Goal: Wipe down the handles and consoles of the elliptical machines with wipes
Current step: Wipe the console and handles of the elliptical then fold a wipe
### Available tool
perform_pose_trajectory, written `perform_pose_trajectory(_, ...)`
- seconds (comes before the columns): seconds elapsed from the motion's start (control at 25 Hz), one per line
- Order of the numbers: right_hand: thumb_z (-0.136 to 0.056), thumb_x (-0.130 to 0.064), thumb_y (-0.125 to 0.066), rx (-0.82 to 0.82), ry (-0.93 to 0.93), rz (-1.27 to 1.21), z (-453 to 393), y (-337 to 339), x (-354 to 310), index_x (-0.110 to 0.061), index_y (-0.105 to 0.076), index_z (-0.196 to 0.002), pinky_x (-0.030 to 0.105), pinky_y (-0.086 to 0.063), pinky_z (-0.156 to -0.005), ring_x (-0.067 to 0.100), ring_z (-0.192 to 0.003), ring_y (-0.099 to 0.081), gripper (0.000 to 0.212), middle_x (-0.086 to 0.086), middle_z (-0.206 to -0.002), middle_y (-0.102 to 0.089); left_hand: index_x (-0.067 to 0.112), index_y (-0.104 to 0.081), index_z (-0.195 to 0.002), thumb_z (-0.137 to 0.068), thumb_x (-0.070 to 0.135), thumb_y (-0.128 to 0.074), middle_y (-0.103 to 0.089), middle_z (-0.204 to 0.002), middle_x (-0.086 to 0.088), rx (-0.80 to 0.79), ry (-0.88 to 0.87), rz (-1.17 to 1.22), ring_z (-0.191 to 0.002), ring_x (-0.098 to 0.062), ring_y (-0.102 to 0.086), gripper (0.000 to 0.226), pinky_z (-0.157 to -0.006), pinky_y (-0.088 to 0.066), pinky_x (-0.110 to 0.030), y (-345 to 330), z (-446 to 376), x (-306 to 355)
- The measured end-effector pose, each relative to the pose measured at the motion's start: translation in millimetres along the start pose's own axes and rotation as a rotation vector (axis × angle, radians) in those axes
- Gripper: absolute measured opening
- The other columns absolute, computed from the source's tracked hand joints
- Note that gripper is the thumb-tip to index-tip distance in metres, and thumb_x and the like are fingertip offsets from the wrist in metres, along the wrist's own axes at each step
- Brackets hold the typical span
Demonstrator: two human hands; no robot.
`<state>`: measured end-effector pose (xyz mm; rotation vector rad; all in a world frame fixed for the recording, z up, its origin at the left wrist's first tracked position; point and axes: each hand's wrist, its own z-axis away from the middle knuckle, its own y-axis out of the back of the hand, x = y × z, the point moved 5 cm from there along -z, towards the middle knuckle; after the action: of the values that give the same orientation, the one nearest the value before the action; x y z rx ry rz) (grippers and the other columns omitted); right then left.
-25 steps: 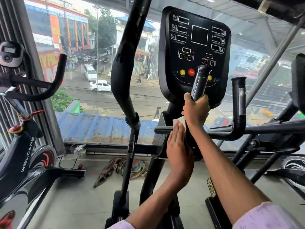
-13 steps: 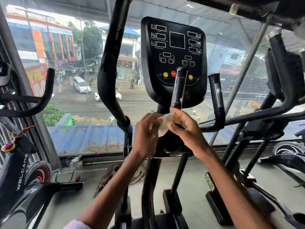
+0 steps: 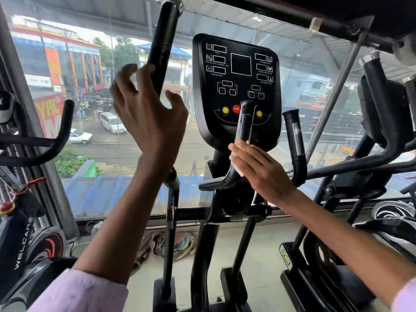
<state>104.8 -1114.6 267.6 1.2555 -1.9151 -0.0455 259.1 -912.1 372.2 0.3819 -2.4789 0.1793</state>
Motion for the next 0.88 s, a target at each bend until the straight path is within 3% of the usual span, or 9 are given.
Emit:
perform_pose_trajectory(0.12,-0.105,-0.004,-0.045,-0.189,0.229,0.209,21.8,-28.7,-6.3,0.003,-0.047,-0.144,0.048,-0.041,-0.112,0.037,-0.146,-0.034,0.040,0.022,-0.156,-0.038,0.011,-0.047,-0.133,-0.087,0.031,-0.057,-0.058,-0.124,-0.012,-0.235,0.095,-0.229,-0.111,-0.037,-0.055,0.052,-0.085,-0.039,-0.042,-18.5,-10.2,-17.7)
perform_pose_trajectory(0.2,-0.105,-0.005,-0.045,-0.196,0.237,0.270,31.6,-36.2,-8.8,0.003,-0.036,-0.150,0.046,-0.041,-0.112,0.038,-0.148,-0.031,0.047,0.022,-0.159,-0.032,0.011,-0.047,-0.128,-0.092,0.029,-0.057,-0.062,-0.117,-0.014,-0.245,0.114,-0.272,-0.106,-0.041,-0.057,0.042,-0.074,-0.036,-0.042,-18.2,-12.6,-23.0)
perform_pose_trajectory(0.32,-0.104,-0.008,-0.049,-0.132,0.233,0.312,36.9,-43.6,-11.7,0.001,-0.038,-0.150,0.045,-0.041,-0.113,0.037,-0.146,-0.035,0.049,0.020,-0.157,-0.037,0.011,-0.048,-0.125,-0.094,0.028,-0.055,-0.062,-0.114,-0.016,-0.211,0.117,-0.306,-0.104,-0.042,-0.057,0.036,-0.073,-0.038,-0.045,-17.2,-11.8,-23.2)
perform_pose_trajectory(0.44,-0.103,-0.012,-0.050,-0.144,0.284,0.342,30.5,-55.4,-18.8,0.003,-0.055,-0.137,0.046,-0.042,-0.112,0.040,-0.134,-0.051,0.037,0.022,-0.137,-0.058,0.011,-0.049,-0.123,-0.094,0.028,-0.054,-0.063,-0.113,-0.015,-0.193,0.118,-0.295,-0.103,-0.042,-0.057,0.034,-0.072,-0.037,-0.045,-17.2,-10.4,-24.8)
perform_pose_trajectory(0.52,-0.103,-0.014,-0.046,-0.215,0.308,0.390,19.3,-65.3,-30.3,0.002,-0.064,-0.116,0.048,-0.043,-0.109,0.040,-0.110,-0.061,0.027,0.020,-0.110,-0.065,0.010,-0.049,-0.121,-0.093,0.029,-0.054,-0.063,-0.112,-0.015,-0.186,0.106,-0.287,-0.102,-0.043,-0.058,0.034,-0.070,-0.032,-0.041,-18.4,-11.0,-27.7)
perform_pose_trajectory(0.64,-0.097,-0.020,-0.037,-0.564,0.273,0.491,-8.2,-83.8,-52.7,-0.006,-0.064,-0.091,0.048,-0.043,-0.091,0.031,-0.078,-0.054,0.032,0.015,-0.084,-0.062,0.010,-0.049,-0.121,-0.094,0.030,-0.054,-0.063,-0.112,-0.016,-0.177,0.089,-0.281,-0.102,-0.043,-0.057,0.034,-0.069,-0.029,-0.040,-18.8,-11.4,-28.9)
perform_pose_trajectory(0.76,-0.095,-0.021,-0.045,-0.975,0.104,0.474,-27.0,-106.1,-62.0,-0.017,-0.063,-0.080,0.038,-0.034,-0.068,0.021,-0.067,-0.053,0.023,0.004,-0.076,-0.063,0.009,-0.049,-0.121,-0.094,0.030,-0.053,-0.063,-0.112,-0.016,-0.176,0.077,-0.275,-0.101,-0.043,-0.057,0.034,-0.069,-0.029,-0.040,-18.5,-10.3,-28.9)
perform_pose_trajectory(0.88,-0.093,-0.017,-0.050,-1.029,0.059,0.409,-28.5,-113.8,-65.0,-0.018,-0.063,-0.078,0.033,-0.029,-0.058,0.018,-0.062,-0.051,0.020,0.002,-0.068,-0.056,0.009,-0.050,-0.121,-0.094,0.030,-0.053,-0.063,-0.111,-0.015,-0.178,0.079,-0.263,-0.101,-0.042,-0.057,0.034,-0.068,-0.029,-0.040,-17.4,-10.0,-29.3)
